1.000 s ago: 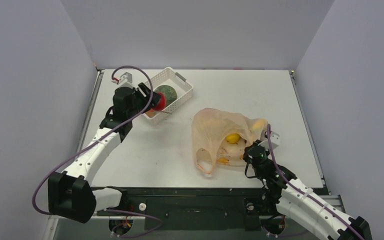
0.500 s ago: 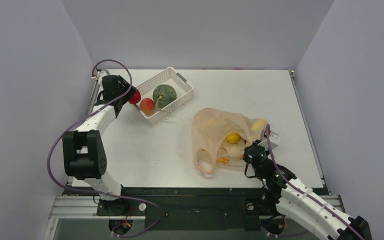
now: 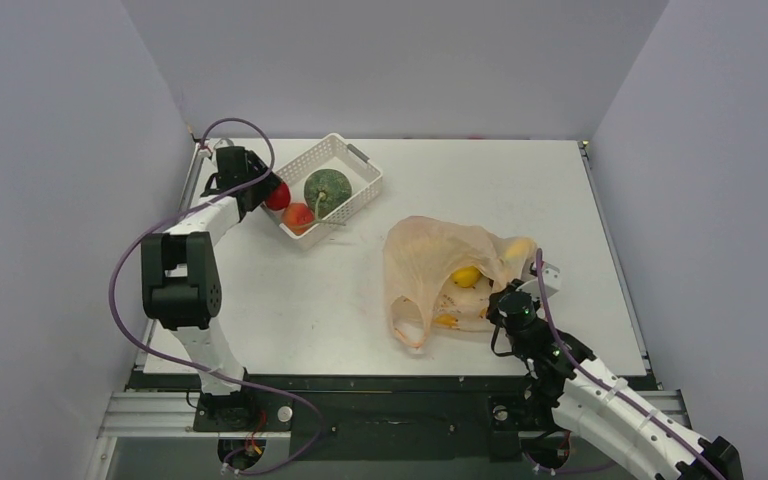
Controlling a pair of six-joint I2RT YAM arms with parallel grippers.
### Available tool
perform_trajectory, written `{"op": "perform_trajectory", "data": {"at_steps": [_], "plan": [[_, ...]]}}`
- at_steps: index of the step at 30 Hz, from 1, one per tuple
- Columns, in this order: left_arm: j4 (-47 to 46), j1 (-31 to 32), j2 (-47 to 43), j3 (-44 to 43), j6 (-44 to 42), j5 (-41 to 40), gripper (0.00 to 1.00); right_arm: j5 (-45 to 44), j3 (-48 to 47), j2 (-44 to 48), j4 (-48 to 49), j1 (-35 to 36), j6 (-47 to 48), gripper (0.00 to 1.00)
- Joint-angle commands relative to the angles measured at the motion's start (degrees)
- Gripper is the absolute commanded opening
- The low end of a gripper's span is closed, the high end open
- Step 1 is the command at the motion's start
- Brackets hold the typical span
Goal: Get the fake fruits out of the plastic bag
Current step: Place the fake fruit in the bin.
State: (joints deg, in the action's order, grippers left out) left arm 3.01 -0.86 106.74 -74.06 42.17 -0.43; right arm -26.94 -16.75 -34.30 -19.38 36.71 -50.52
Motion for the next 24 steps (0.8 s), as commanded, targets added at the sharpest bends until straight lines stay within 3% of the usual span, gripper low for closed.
{"op": "perform_trajectory", "data": {"at_steps": [1,4,10,21,24], "plan": [[2.95,0.17,-0.70,-3.69,-1.16,-1.75,0.28,-0.09,-2.21,0.77,0.64,-0.38,0.30,0.00],[3.96,0.17,-2.71,-3.20,-1.82,-2.27,0.37,-0.01,-2.11,0.74,0.62,-0.41,0.18,0.00],[7.51,0.16,-6.29,-2.85,-2.98,-3.23,0.44,0.03,-2.35,0.43,0.51,-0.40,0.41,0.00],[18.74,2.70,-2.24,-12.49,-7.35,-5.08,0.52,0.69,-2.72,0.75,0.28,-0.40,0.45,0.00],[20.08,5.66,-1.57,-14.66,-11.49,-12.10,0.54,0.73,-2.57,0.75,0.29,-0.36,0.25,0.00]]}}
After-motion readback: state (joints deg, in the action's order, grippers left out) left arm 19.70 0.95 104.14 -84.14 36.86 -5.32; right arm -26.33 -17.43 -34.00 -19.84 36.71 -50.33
